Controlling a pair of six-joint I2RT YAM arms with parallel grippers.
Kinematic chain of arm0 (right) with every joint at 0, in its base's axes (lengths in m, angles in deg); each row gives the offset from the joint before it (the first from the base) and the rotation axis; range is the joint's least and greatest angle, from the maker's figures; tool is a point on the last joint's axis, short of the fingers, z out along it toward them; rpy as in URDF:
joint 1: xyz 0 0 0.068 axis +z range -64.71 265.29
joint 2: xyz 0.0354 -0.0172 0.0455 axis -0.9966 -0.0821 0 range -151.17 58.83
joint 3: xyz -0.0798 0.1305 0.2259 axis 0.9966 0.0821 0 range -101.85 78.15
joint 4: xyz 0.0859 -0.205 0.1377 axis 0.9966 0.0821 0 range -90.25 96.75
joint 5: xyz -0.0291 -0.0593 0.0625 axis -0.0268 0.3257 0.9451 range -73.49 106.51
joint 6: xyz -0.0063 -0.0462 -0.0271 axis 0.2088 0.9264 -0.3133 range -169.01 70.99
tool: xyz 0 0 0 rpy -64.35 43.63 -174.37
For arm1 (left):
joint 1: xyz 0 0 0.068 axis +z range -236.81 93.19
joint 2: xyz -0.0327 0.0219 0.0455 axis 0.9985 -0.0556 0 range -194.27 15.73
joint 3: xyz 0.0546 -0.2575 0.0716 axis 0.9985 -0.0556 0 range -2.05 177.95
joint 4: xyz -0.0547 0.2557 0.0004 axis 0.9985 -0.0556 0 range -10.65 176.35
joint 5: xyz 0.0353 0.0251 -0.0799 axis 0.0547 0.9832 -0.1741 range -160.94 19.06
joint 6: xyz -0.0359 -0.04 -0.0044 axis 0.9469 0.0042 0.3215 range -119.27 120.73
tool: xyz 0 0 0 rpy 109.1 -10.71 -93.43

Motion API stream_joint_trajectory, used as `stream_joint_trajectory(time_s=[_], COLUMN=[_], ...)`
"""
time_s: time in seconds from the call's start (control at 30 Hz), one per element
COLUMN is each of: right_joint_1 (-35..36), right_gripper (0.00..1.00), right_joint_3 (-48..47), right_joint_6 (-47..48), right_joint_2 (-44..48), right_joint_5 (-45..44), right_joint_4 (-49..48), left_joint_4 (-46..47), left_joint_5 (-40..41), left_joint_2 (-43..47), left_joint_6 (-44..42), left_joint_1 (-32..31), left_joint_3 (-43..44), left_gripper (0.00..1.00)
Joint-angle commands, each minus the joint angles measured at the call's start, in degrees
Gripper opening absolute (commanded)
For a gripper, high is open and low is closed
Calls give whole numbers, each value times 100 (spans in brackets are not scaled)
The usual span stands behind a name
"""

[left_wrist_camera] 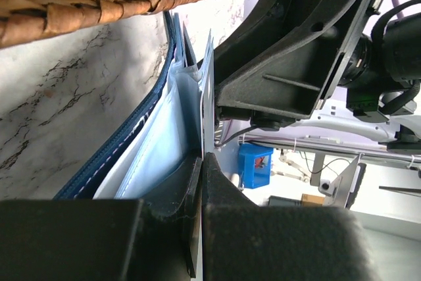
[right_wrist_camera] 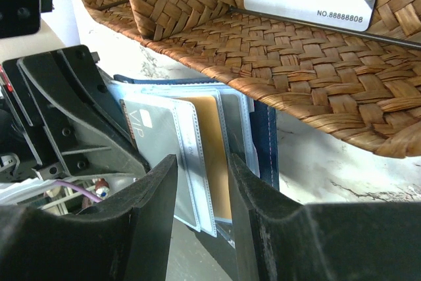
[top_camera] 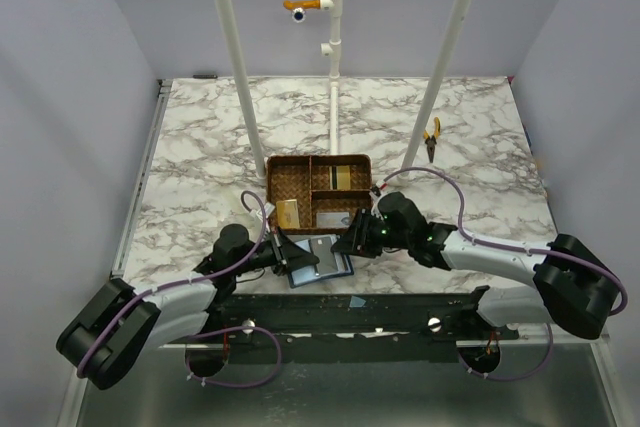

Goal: Take the credit cards out of the card holder
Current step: Remove the credit card from the card holder.

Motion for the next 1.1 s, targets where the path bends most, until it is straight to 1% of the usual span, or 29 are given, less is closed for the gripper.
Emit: stream_joint_trajectory(time_s=[0.0,0.1,0.27,0.4,0.5,0.63,0.77,0.9,1.07], right_joint_1=[47,47,47,47,79,135,144,161,174], right_gripper=[40,40,41,42,42,42,42,41,41], right_joint_3=[142,205,214,76,56,16,45,61,69], right_joint_6=[-31,-118,-141,58,118,179,106,62,33], right_joint_2=[21,122,656,911,888,735,514,332,327], right_joint_5=[330,205,-419,-325,-70,32,247,380,353], right_joint_4=[-346,-294,341,491,267,163,-155,-358,-399], left_joint_4=[219,25,-287,-402,-416,-392,-453,-468,-467], left_joint_5=[76,75,61,40,45,36,1,-8,-29], left_joint_2=[235,379,521,570,597,613,660,677,677], left_joint_6=[-33,-89,-170,-223,-224,-224,-249,-267,-294], left_joint_1=[79,97,123,131,126,129,129,124,126], left_joint_3=[-701,-668,-629,-614,-614,-605,-562,-549,-530], left_gripper=[0,0,0,0,0,0,0,0,0])
